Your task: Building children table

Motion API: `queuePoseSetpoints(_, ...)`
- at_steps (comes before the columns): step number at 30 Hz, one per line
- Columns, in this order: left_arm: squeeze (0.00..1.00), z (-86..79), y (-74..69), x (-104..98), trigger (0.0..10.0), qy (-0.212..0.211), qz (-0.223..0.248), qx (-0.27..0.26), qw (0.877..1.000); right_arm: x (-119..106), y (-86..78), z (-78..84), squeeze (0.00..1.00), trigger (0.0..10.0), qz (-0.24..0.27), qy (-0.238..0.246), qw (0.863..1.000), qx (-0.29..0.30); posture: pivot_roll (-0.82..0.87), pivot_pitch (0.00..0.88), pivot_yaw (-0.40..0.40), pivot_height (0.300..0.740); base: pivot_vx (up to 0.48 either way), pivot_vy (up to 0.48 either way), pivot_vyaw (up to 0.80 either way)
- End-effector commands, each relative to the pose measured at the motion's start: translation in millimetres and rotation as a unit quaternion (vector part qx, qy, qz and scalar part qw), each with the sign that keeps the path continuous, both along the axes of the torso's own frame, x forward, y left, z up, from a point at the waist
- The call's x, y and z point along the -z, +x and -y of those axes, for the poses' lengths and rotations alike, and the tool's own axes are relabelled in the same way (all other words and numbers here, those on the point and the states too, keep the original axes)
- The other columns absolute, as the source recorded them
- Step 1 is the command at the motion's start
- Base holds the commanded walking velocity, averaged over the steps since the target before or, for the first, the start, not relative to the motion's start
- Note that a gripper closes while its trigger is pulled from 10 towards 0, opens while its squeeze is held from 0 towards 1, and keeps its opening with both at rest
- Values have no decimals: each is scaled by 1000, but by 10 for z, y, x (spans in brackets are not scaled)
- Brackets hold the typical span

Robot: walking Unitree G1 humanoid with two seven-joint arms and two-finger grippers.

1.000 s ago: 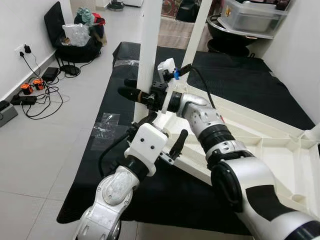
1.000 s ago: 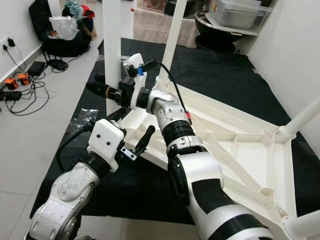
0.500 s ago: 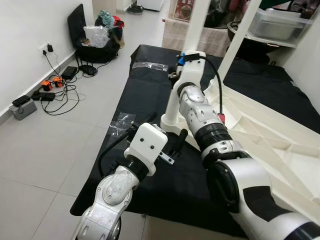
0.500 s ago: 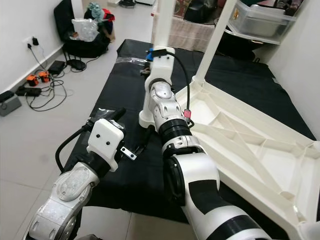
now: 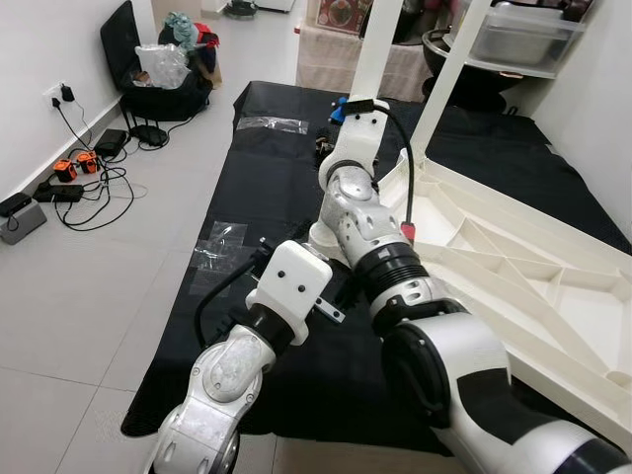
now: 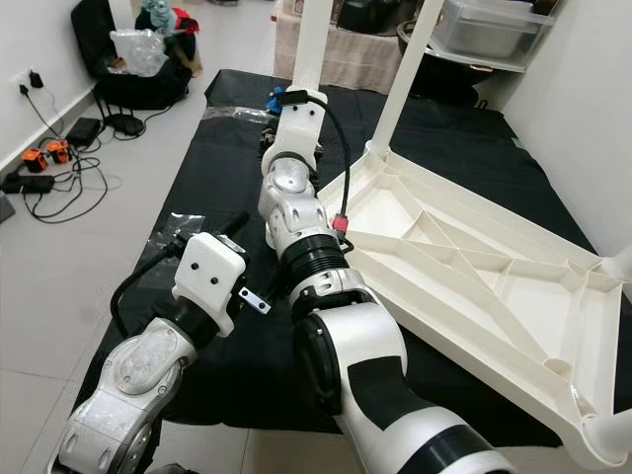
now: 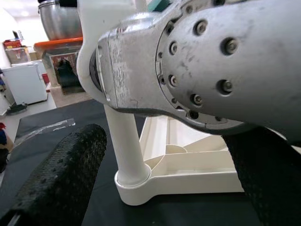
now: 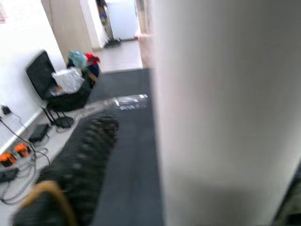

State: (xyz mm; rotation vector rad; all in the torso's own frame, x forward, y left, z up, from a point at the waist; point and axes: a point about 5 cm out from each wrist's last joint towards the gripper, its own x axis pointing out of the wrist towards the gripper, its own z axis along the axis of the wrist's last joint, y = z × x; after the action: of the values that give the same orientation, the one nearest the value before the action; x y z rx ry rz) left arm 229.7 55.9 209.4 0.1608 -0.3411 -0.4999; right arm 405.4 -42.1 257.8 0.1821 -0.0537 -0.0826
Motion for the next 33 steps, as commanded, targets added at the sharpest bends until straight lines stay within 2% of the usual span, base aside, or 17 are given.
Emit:
queuePoseSetpoints(1, 0, 24, -8, 7, 10000, -5, 0, 3, 1000, -21, -13, 60, 1000, 10000, 11, 2, 1000, 7, 84, 40, -147, 740, 0, 0, 0)
queuePoseSetpoints(5, 0, 23, -5, 11, 10000, -5, -1, 4, 1000, -46, -31, 134, 1000, 10000, 31, 2, 999, -7, 79, 41, -143, 740, 0, 0, 0)
queuePoseSetpoints(6, 0, 19, 0, 13, 10000, -5, -2, 3, 1000, -32, -44, 208, 1000, 10000, 38, 0, 999, -10, 77, 40, -143, 740, 0, 0, 0)
queuePoseSetpoints(7, 0, 15, 5, 15, 10000, -4, -2, 2, 1000, -11, -74, 287, 314, 10000, 50, -4, 998, -24, 72, 39, -139, 740, 0, 0, 0)
queuePoseSetpoints(8, 0, 15, 5, 15, 10000, -4, -2, 2, 1000, -11, -74, 287, 314, 10000, 50, -4, 998, -24, 72, 39, -139, 740, 0, 0, 0)
queuePoseSetpoints(9, 0, 11, 8, 17, 10000, -4, -2, 2, 1000, 4, -99, 336, 0, 10000, 57, -8, 998, -34, 72, 39, -139, 740, 0, 0, 0)
queuePoseSetpoints(14, 0, 11, 20, 27, 10000, -4, -3, 4, 1000, 205, -273, 555, 0, 10000, 92, -44, 992, -77, 59, 36, -126, 740, 0, 0, 0)
queuePoseSetpoints(17, 0, 17, 29, 28, 10000, -4, -3, 7, 1000, 429, -451, 666, 0, 10000, 88, -29, 989, -115, 57, 32, -124, 740, 0, 0, 0)
queuePoseSetpoints(19, 0, 17, 31, 28, 10000, -4, -2, 7, 1000, 468, -481, 693, 0, 10000, 85, -24, 990, -114, 57, 32, -124, 740, 0, 0, 0)
queuePoseSetpoints(21, 0, 13, 33, 21, 10000, -2, -1, 7, 1000, 514, -633, 682, 0, 10000, 95, 0, 981, -171, 59, 29, -123, 740, 0, 0, 0)
queuePoseSetpoints(22, 0, 13, 33, 21, 10000, -2, -1, 7, 1000, 514, -633, 682, 0, 10000, 95, 0, 981, -171, 59, 29, -123, 740, 0, 0, 0)
queuePoseSetpoints(24, 0, -4, 31, 25, 10000, -1, -1, 5, 1000, 594, -771, 749, 0, 10000, 91, -6, 976, -197, 53, 21, -124, 740, 0, 0, 0)
queuePoseSetpoints(26, 0, -9, 29, 30, 10000, -1, -1, 4, 1000, 628, -811, 794, 0, 10000, 85, -17, 977, -196, 53, 21, -124, 740, 0, 0, 0)
queuePoseSetpoints(29, 0, -15, 23, 65, 10000, 0, -9, 3, 1000, 778, -873, 1026, 0, 10000, 52, -50, 987, -141, 46, 18, -120, 740, 0, 0, 0)
queuePoseSetpoints(31, 0, -15, 23, 65, 10000, 0, -9, 3, 1000, 778, -873, 1026, 0, 10000, 52, -50, 987, -141, 46, 18, -120, 740, 0, 0, 0)
queuePoseSetpoints(32, 0, -27, 26, 99, 10000, 2, -16, -1, 1000, 846, -929, 1161, 0, 10000, 38, -62, 992, -103, 45, 17, -117, 740, 0, 0, -800)
queuePoseSetpoints(33, 0, -27, 26, 99, 10000, 2, -16, -1, 1000, 846, -929, 1161, 0, 10000, 38, -62, 992, -103, 45, 17, -117, 740, 0, 0, -800)
